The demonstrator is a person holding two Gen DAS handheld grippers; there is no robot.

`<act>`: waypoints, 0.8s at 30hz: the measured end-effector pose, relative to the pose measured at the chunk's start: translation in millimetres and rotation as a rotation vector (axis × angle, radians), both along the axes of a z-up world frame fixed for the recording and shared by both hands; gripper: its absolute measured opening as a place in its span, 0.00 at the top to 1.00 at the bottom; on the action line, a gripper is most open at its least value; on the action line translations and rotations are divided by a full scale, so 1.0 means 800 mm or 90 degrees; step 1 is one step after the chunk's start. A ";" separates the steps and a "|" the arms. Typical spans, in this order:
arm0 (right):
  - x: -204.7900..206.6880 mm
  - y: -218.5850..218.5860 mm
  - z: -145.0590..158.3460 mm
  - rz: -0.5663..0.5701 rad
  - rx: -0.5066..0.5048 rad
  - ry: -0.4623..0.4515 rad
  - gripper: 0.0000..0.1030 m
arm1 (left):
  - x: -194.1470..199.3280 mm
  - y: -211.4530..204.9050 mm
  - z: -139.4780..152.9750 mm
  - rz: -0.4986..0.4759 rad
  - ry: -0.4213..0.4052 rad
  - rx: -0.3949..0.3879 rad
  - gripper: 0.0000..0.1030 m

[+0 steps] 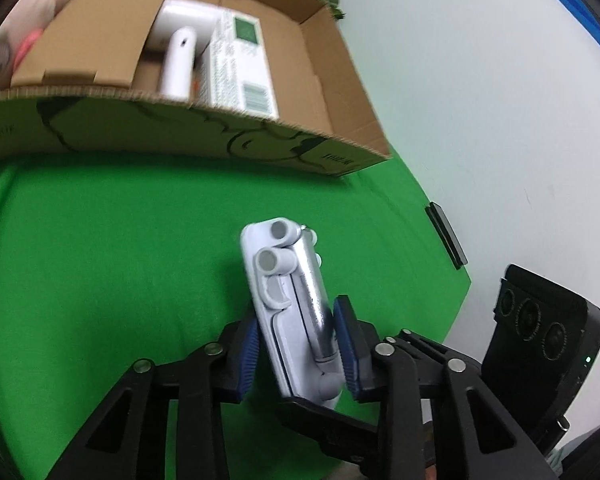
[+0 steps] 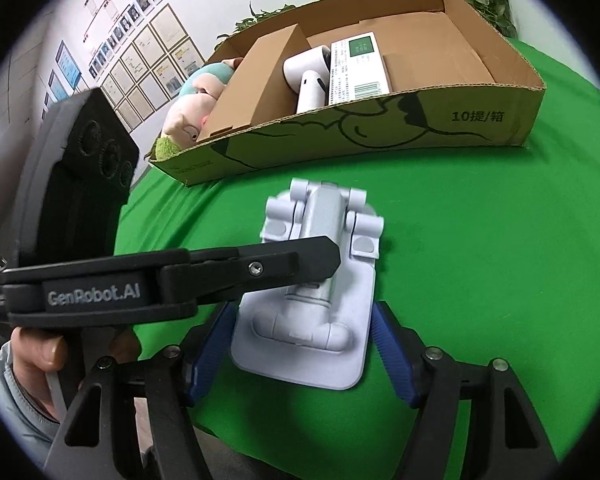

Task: Organize objects
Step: 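Grasp the white phone stand with the left gripper, then lift the phone stand with the left gripper and lower it beside the medicine box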

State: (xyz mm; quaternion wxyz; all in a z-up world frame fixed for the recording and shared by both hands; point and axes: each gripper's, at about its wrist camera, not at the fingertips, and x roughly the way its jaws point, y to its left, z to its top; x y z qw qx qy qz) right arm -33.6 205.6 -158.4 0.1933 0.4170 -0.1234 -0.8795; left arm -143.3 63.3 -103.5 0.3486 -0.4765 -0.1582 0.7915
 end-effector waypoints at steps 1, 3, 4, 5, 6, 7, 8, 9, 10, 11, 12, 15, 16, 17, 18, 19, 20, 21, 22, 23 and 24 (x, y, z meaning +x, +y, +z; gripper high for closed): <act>0.001 0.001 0.002 -0.002 -0.004 0.005 0.34 | 0.002 0.001 0.005 -0.004 0.007 0.001 0.73; 0.002 0.001 0.009 -0.008 -0.007 0.022 0.35 | 0.005 0.005 0.019 -0.015 0.030 -0.006 0.75; 0.003 0.003 0.013 -0.011 -0.009 0.032 0.36 | 0.007 0.008 0.027 -0.019 0.044 -0.012 0.75; 0.003 0.005 0.019 -0.013 -0.013 0.043 0.36 | 0.008 0.012 0.037 -0.026 0.059 -0.019 0.75; 0.003 0.007 0.025 -0.015 -0.018 0.052 0.36 | 0.009 0.013 0.046 -0.032 0.072 -0.022 0.76; 0.003 0.011 0.032 -0.017 -0.025 0.064 0.37 | 0.010 0.015 0.059 -0.037 0.087 -0.020 0.76; 0.005 0.014 0.041 -0.020 -0.030 0.082 0.37 | 0.010 0.016 0.068 -0.041 0.098 -0.017 0.77; 0.005 0.017 0.051 -0.026 -0.029 0.101 0.37 | 0.010 0.024 0.077 -0.047 0.111 -0.015 0.77; 0.005 0.019 0.058 -0.030 -0.026 0.114 0.38 | 0.008 0.033 0.091 -0.051 0.126 -0.015 0.77; 0.003 0.021 0.069 -0.035 -0.024 0.131 0.38 | 0.006 0.041 0.106 -0.053 0.147 -0.018 0.77; 0.001 0.023 0.078 -0.037 -0.023 0.145 0.38 | 0.005 0.046 0.117 -0.056 0.159 -0.018 0.77; -0.006 0.029 0.111 -0.045 -0.007 0.191 0.38 | -0.008 0.056 0.157 -0.068 0.196 -0.007 0.77; -0.011 0.031 0.121 -0.047 -0.001 0.205 0.38 | -0.012 0.060 0.171 -0.071 0.214 -0.006 0.77; -0.015 0.034 0.134 -0.049 -0.001 0.221 0.38 | -0.016 0.066 0.185 -0.074 0.231 -0.007 0.77; -0.019 0.037 0.143 -0.049 0.001 0.233 0.38 | -0.019 0.069 0.197 -0.077 0.245 -0.008 0.77; -0.026 0.041 0.157 -0.051 0.003 0.249 0.38 | -0.024 0.073 0.211 -0.079 0.259 -0.007 0.77; -0.031 0.043 0.166 -0.052 0.005 0.258 0.38 | -0.032 0.080 0.224 -0.081 0.269 -0.004 0.77; -0.036 0.046 0.175 -0.055 0.006 0.268 0.38 | -0.040 0.085 0.239 -0.083 0.278 0.000 0.78; -0.039 0.050 0.184 -0.057 0.007 0.277 0.38 | -0.044 0.088 0.247 -0.084 0.283 0.000 0.78; -0.046 0.054 0.194 -0.059 0.007 0.285 0.38 | -0.051 0.092 0.260 -0.087 0.292 0.000 0.78; -0.052 0.058 0.201 -0.060 0.008 0.291 0.38 | -0.056 0.096 0.269 -0.088 0.299 0.000 0.78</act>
